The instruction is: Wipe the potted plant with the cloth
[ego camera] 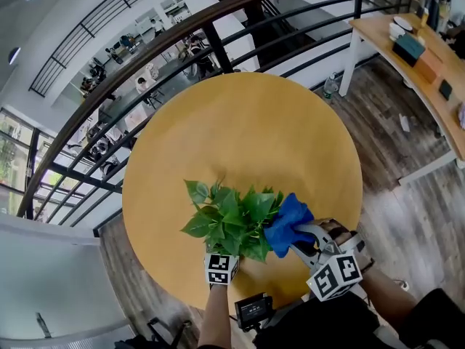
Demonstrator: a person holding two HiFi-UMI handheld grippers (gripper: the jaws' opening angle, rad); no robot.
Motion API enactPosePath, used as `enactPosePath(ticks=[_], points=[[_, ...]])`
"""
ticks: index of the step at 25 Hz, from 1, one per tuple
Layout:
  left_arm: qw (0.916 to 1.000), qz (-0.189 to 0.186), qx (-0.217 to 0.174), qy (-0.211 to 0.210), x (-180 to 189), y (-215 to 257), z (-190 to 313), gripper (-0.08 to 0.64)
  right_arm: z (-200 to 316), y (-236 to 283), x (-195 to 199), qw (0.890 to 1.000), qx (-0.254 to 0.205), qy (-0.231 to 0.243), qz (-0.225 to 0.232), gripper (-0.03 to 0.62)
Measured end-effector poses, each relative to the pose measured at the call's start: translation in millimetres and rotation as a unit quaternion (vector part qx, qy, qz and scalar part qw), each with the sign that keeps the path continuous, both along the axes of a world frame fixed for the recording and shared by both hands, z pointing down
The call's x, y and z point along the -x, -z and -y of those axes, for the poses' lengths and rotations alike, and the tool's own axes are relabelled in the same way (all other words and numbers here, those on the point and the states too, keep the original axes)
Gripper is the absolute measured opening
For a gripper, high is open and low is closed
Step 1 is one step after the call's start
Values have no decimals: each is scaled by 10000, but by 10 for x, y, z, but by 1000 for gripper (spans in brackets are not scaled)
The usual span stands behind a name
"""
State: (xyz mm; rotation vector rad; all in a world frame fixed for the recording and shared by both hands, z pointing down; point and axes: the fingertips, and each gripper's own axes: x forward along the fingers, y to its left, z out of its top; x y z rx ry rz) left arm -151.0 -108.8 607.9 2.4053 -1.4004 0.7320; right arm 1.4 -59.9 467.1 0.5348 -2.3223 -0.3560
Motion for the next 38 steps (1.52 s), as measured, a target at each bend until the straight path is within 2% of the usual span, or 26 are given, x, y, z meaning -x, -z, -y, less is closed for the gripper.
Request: enactPosePath(ticks=[2, 5, 9, 11, 13, 17, 19, 22, 24, 28, 33, 36, 38], points=[[10000, -11, -5, -9, -12, -10, 0, 364, -78, -371, -113, 9990, 303, -42, -322, 102], [10000, 1, 2, -27, -6, 5, -8, 362, -116, -727, -344, 9958, 684, -259, -559, 101], [10000, 12, 4, -25, -13, 11, -4, 363, 120, -686, -774, 9919, 605, -905, -661, 101], [10000, 9, 5, -21, -21, 17, -11, 362, 311, -405, -932, 9904, 365, -1284, -373, 101], [10000, 1, 3, -20, -24, 13, -18, 364, 438, 41, -930, 9896, 41, -1433, 150, 102], [10000, 14, -12, -4, -7, 17, 2, 364, 353, 922, -514, 9885, -489, -900, 1109, 101], [10000, 13, -16, 0, -15, 22, 11, 362, 189, 1079, -245, 9891, -533, -475, 1284, 101], [10000, 35, 16, 11, -6, 6, 0, 362, -89, 769, 125, 9953, -460, 181, 835, 101], [10000, 32, 3, 32, 10, 3, -1, 362, -284, 381, 253, 9973, -192, 531, 462, 101], [10000, 2, -29, 25, -10, 38, 23, 362, -598, -229, 148, 9953, 484, 839, -90, 102], [10000, 16, 22, 5, -6, 8, -25, 362, -734, -813, -273, 9897, 972, 609, -852, 102], [10000, 20, -53, -14, 0, -22, 34, 362, -550, -998, -599, 9891, 912, 151, -1149, 101], [9999, 18, -101, -34, -48, -6, 107, 362, -308, -954, -870, 9896, 796, -314, -1158, 101]])
